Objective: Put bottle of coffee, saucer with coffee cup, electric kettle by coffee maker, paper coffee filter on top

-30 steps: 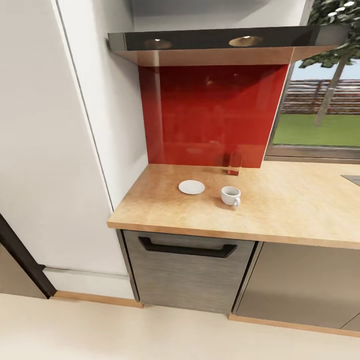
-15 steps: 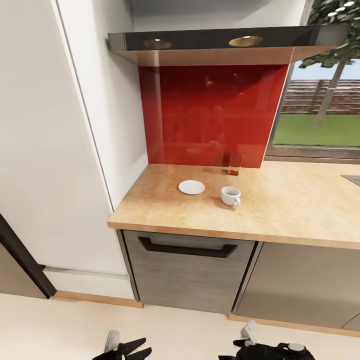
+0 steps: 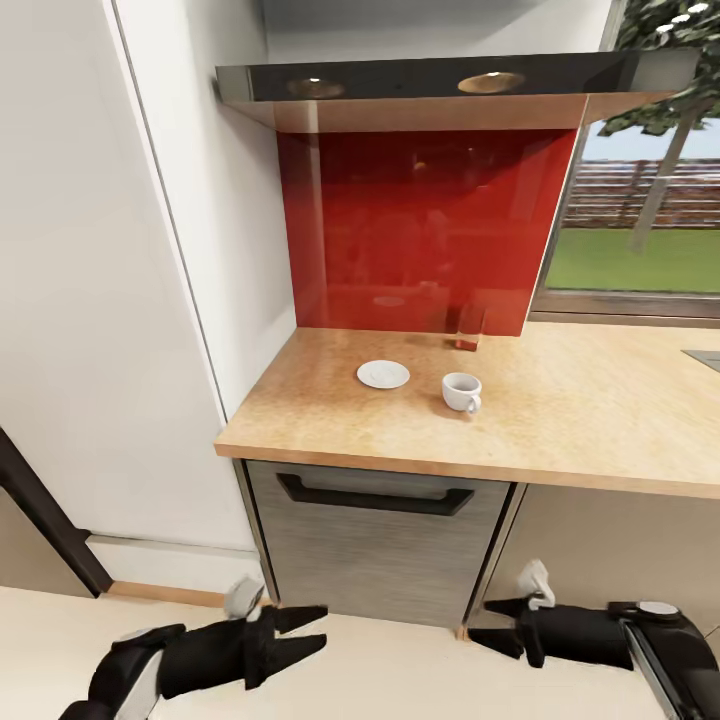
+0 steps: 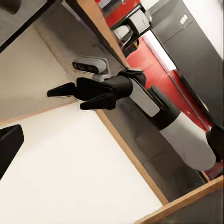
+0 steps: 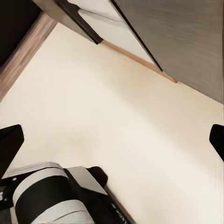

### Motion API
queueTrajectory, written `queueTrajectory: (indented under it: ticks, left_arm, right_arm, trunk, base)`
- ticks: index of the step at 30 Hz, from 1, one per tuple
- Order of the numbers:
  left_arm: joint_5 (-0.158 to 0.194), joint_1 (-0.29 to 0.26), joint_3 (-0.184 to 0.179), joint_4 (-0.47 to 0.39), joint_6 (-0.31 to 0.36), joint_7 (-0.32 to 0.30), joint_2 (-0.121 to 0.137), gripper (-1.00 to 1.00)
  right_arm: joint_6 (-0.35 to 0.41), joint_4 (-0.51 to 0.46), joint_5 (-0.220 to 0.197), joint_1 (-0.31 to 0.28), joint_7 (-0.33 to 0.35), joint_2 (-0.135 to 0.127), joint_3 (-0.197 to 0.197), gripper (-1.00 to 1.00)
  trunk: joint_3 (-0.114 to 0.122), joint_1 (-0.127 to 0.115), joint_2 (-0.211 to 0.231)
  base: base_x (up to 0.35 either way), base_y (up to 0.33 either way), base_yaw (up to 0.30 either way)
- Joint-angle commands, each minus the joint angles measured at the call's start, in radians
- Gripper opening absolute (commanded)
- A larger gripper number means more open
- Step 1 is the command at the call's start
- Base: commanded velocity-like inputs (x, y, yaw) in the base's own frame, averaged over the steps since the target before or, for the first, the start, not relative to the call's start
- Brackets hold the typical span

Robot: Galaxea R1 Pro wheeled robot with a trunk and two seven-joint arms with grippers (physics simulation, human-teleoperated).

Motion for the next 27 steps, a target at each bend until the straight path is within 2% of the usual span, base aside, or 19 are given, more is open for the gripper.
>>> queueTrajectory:
  ticks: [1, 2, 4, 6, 7, 8, 9, 10, 11, 12, 13, 14, 15, 20, 22, 23, 24, 26, 27]
  left_arm:
    - [0.008, -0.001, 0.002, -0.017, 0.031, 0.001, 0.001, 1.0]
    - [0.008, -0.001, 0.008, -0.031, 0.055, 0.001, 0.0, 1.0]
    - [0.01, -0.001, 0.047, -0.078, 0.154, -0.002, -0.006, 1.0]
    - [0.011, -0.001, 0.1, -0.113, 0.221, -0.014, -0.019, 1.0]
    - [0.011, -0.001, 0.127, -0.122, 0.25, -0.027, -0.025, 1.0]
    - [0.012, -0.001, 0.139, -0.125, 0.266, -0.036, -0.027, 1.0]
    - [0.012, -0.005, 0.164, -0.132, 0.303, -0.059, -0.031, 1.0]
    - [0.015, -0.036, 0.179, -0.136, 0.326, -0.074, -0.044, 1.0]
    - [0.017, -0.069, 0.184, -0.135, 0.332, -0.077, -0.059, 1.0]
    - [0.018, -0.088, 0.186, -0.135, 0.334, -0.078, -0.069, 1.0]
    - [0.022, -0.129, 0.19, -0.133, 0.337, -0.079, -0.091, 1.0]
    - [0.024, -0.149, 0.191, -0.132, 0.338, -0.079, -0.104, 1.0]
    - [0.026, -0.191, 0.193, -0.128, 0.34, -0.078, -0.13, 1.0]
    - [0.03, -0.326, 0.196, -0.072, 0.343, -0.075, -0.187, 1.0]
    - [0.03, -0.375, 0.196, -0.027, 0.343, -0.075, -0.209, 1.0]
    - [0.03, -0.431, 0.197, 0.036, 0.343, -0.071, -0.237, 1.0]
    - [0.03, -0.459, 0.198, 0.067, 0.343, -0.067, -0.25, 1.0]
    - [0.03, -0.514, 0.201, 0.124, 0.343, -0.035, -0.275, 1.0]
    - [0.031, -0.565, 0.208, 0.17, 0.343, 0.028, -0.298, 1.0]
  right_arm:
    - [0.019, -0.016, 0.002, 0.0, 0.028, -0.012, -0.013, 1.0]
    - [0.033, -0.033, 0.002, 0.0, 0.05, -0.025, -0.024, 1.0]
    - [0.114, -0.101, 0.001, 0.001, 0.114, -0.087, -0.054, 1.0]
    - [0.183, -0.143, -0.002, 0.001, 0.154, -0.153, -0.098, 1.0]
    - [0.202, -0.154, -0.004, -0.001, 0.17, -0.179, -0.123, 1.0]
    - [0.209, -0.158, -0.006, -0.002, 0.178, -0.19, -0.135, 1.0]
    - [0.225, -0.166, -0.015, -0.008, 0.202, -0.22, -0.162, 1.0]
    - [0.261, -0.17, -0.037, -0.032, 0.22, -0.264, -0.181, 1.0]
    - [0.286, -0.171, -0.055, -0.059, 0.224, -0.289, -0.185, 1.0]
    - [0.295, -0.171, -0.064, -0.075, 0.226, -0.301, -0.187, 1.0]
    - [0.309, -0.172, -0.088, -0.11, 0.228, -0.323, -0.189, 1.0]
    - [0.314, -0.172, -0.099, -0.129, 0.228, -0.333, -0.19, 1.0]
    - [0.322, -0.171, -0.115, -0.167, 0.228, -0.349, -0.191, 1.0]
    - [0.335, -0.157, -0.135, -0.305, 0.224, -0.373, -0.191, 1.0]
    - [0.337, -0.141, -0.137, -0.353, 0.219, -0.376, -0.19, 1.0]
    - [0.338, -0.105, -0.138, -0.407, 0.208, -0.379, -0.188, 1.0]
    - [0.339, -0.084, -0.138, -0.433, 0.201, -0.379, -0.187, 1.0]
    - [0.34, -0.031, -0.138, -0.487, 0.183, -0.38, -0.184, 1.0]
    - [0.34, 0.034, -0.138, -0.542, 0.161, -0.381, -0.182, 1.0]
  trunk:
    - [-0.001, 0.0, 0.0]
    - [-0.001, 0.0, 0.0]
    - [-0.001, 0.0, 0.0]
    - [-0.001, 0.0, 0.0]
    - [-0.001, 0.0, 0.0]
    - [-0.001, 0.0, 0.0]
    - [-0.001, 0.0, 0.0]
    - [-0.001, 0.0, 0.0]
    - [-0.001, 0.0, 0.0]
    - [-0.001, 0.0, 0.0]
    - [-0.001, 0.0, 0.0]
    - [-0.001, 0.0, 0.0]
    - [-0.001, 0.0, 0.0]
    - [-0.001, 0.0, 0.0]
    - [-0.001, 0.0, 0.0]
    - [-0.001, 0.0, 0.0]
    - [-0.001, 0.0, 0.0]
    - [-0.001, 0.0, 0.0]
    - [-0.001, 0.0, 0.0]
  base:
    - [0.0, 0.0, 0.0]
    - [0.0, 0.0, 0.0]
    - [0.0, 0.0, 0.0]
    - [0.0, 0.0, 0.0]
    - [0.0, 0.0, 0.0]
    - [0.0, 0.0, 0.0]
    - [0.0, 0.0, 0.0]
    - [0.0, 0.0, 0.0]
    - [0.0, 0.0, 0.0]
    - [0.0, 0.0, 0.0]
    - [0.0, 0.0, 0.0]
    - [0.0, 0.0, 0.0]
    - [0.0, 0.0, 0.0]
    - [0.0, 0.0, 0.0]
    - [0.0, 0.0, 0.0]
    - [0.0, 0.0, 0.0]
    - [0.0, 0.0, 0.0]
    - [0.0, 0.0, 0.0]
    - [0.0, 0.0, 0.0]
